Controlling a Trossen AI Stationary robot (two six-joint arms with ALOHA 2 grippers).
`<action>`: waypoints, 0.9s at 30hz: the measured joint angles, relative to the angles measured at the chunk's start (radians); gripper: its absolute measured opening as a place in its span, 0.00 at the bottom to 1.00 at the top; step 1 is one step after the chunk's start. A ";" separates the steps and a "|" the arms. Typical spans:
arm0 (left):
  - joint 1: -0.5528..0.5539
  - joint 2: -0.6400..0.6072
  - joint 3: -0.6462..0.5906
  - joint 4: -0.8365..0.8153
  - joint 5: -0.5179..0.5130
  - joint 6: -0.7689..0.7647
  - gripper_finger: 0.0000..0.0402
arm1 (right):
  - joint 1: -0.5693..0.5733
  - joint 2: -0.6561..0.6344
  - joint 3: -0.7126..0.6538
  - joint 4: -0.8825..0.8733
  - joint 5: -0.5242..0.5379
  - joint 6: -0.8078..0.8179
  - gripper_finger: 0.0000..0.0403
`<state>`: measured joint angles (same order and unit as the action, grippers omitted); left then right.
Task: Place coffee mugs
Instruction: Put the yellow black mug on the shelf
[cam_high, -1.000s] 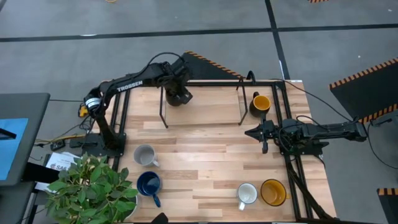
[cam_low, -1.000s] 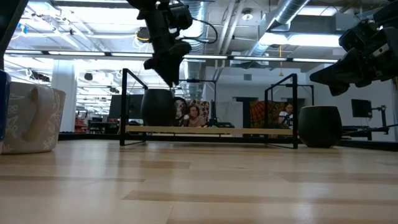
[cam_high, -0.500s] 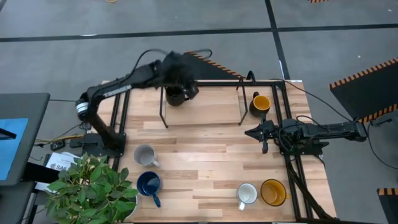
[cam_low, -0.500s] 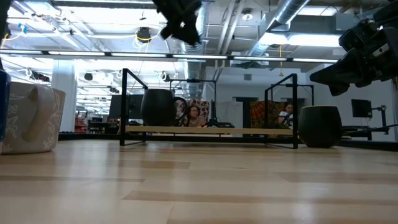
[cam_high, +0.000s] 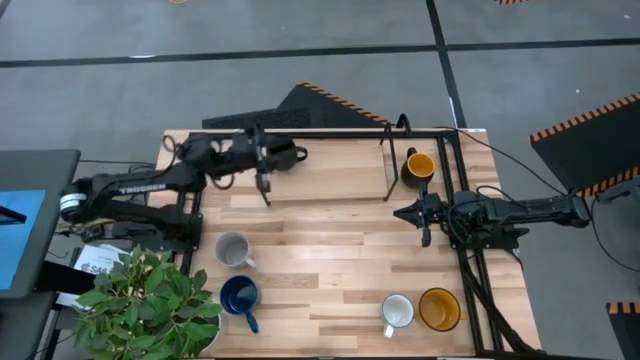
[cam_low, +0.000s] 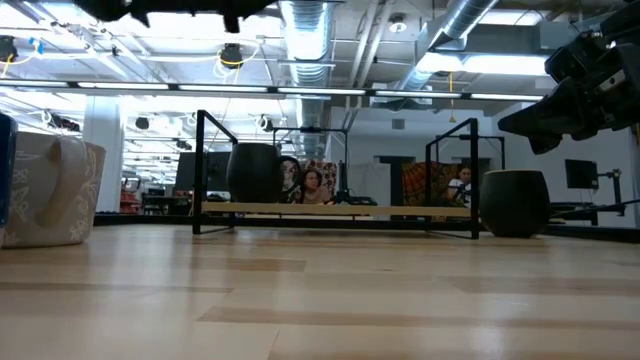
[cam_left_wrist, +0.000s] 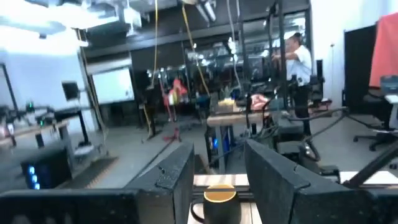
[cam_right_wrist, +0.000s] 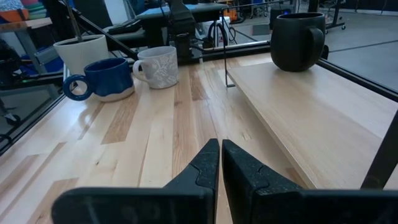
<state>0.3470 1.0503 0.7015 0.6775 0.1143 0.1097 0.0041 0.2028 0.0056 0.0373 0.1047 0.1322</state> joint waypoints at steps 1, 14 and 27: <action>0.000 -0.021 -0.025 0.000 0.008 0.014 0.32 | 0.000 0.000 0.000 0.000 0.000 0.000 0.12; 0.000 -0.102 -0.119 -0.228 0.207 0.031 0.32 | 0.000 0.000 0.000 0.000 0.000 0.000 0.12; -0.058 -0.165 -0.118 -0.294 0.274 0.046 0.32 | 0.000 0.000 0.000 0.000 0.000 0.000 0.12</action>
<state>0.2888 0.8857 0.5831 0.3836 0.3881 0.1558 0.0041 0.2031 0.0058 0.0376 0.1047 0.1322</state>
